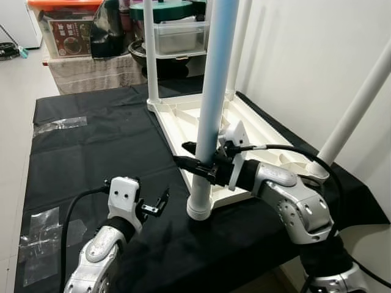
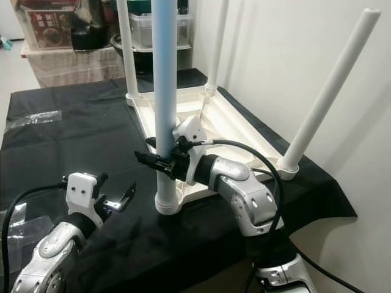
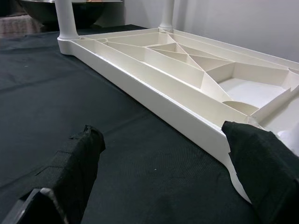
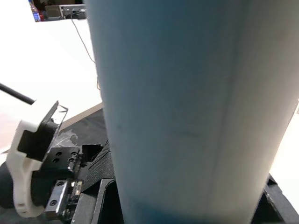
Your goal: Building children table
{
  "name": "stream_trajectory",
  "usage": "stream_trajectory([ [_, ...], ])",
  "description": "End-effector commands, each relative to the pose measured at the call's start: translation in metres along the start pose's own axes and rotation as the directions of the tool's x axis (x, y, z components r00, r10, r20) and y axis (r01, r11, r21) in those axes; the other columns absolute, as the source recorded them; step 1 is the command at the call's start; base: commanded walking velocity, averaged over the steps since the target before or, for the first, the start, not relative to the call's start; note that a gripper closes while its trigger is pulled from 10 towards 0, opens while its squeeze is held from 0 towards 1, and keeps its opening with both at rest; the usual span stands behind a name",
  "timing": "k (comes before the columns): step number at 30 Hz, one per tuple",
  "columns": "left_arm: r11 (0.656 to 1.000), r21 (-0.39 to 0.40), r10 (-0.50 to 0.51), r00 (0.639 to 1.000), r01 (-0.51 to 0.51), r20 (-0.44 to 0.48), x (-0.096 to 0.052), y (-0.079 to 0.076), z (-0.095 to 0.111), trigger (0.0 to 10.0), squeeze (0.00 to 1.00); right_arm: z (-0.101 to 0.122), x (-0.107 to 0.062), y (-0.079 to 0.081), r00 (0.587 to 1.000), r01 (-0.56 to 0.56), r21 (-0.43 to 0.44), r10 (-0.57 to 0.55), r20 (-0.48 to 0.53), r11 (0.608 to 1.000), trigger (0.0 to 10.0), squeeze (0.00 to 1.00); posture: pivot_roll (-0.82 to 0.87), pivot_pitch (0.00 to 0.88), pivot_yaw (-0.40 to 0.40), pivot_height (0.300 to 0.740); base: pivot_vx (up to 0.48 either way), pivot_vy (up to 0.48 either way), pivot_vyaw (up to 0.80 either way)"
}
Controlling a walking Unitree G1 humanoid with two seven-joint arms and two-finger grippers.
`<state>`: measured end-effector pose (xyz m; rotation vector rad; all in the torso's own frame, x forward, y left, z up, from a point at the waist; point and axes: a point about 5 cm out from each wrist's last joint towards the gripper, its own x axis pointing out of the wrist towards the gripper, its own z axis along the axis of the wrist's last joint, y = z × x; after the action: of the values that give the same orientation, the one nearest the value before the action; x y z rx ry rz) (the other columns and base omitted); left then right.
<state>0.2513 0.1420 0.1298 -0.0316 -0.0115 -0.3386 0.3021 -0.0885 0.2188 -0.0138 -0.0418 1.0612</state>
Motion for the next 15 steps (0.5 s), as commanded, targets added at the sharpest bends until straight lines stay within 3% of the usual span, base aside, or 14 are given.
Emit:
stream_trajectory([
  [1, 1.0, 0.004, 0.006, 1.0, -0.006, -0.006, -0.002, 0.0, -0.003, 10.0, 0.0, -0.009, -0.001, -0.004, 0.999, 0.037, 0.017, -0.037, -0.034, 0.999, 10.0, 0.0, 0.06, 0.0, -0.072, 0.74, 0.0, 0.0, 0.0],
  [8, 1.0, 0.006, 0.007, 1.0, -0.007, -0.011, -0.002, 0.001, -0.003, 10.0, 0.0, -0.011, -0.005, -0.022, 0.987, 0.154, 0.052, -0.152, -0.043, 0.987, 10.0, 0.0, 0.06, 0.0, -0.072, 0.74, 0.0, 0.0, 0.0],
  [15, 1.0, 0.005, 0.0, 1.0, 0.0, -0.014, -0.001, -0.001, -0.005, 10.0, 0.0, -0.02, -0.008, -0.024, 0.982, 0.184, 0.099, -0.177, -0.07, 0.978, 10.0, 0.0, 0.06, 0.0, -0.066, 0.74, 0.0, 0.0, 0.0],
])
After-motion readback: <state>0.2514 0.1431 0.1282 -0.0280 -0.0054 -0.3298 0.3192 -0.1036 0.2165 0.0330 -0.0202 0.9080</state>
